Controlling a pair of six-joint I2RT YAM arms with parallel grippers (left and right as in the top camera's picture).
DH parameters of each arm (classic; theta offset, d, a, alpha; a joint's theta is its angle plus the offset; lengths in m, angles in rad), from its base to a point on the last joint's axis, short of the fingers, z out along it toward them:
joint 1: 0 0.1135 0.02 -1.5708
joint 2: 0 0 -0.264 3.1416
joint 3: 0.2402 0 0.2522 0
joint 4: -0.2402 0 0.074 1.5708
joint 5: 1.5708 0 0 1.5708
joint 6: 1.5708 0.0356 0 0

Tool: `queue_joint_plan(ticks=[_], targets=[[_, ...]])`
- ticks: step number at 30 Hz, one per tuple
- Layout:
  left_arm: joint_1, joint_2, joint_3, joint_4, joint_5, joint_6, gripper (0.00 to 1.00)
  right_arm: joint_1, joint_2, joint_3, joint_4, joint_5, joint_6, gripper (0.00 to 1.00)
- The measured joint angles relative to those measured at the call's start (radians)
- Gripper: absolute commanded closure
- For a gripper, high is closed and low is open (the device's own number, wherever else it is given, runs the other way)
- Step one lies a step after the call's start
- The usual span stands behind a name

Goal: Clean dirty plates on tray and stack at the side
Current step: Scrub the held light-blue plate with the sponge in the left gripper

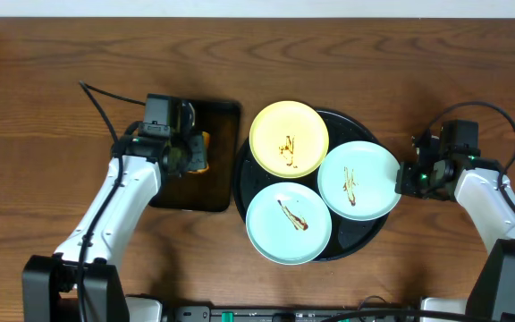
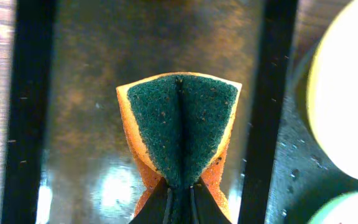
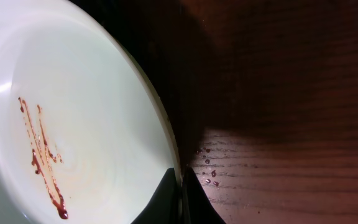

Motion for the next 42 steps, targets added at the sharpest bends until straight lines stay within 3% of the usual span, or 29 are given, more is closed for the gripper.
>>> queue_joint_plan(ticks=[12,20,27,34,42], targets=[[-0.138,0.0,0.104,-0.072,0.109,0.023,0.93,0.0,0.0,0.0,-0.008,0.0,0.0,0.99],[-0.363,0.014,0.137,0.143,0.132,-0.002,0.93,0.0,0.0,0.0,-0.011,0.0,0.0,0.99],[-0.519,0.156,0.138,0.321,0.137,-0.088,0.93,0.0,0.0,0.0,-0.014,0.0,0.0,0.99],[-0.64,0.307,0.138,0.516,0.208,-0.17,0.93,0.0,0.0,0.0,-0.015,0.0,0.0,0.99],[-0.724,0.41,0.138,0.615,0.24,-0.234,0.92,0.0,0.0,0.0,-0.015,0.0,0.0,0.99]])
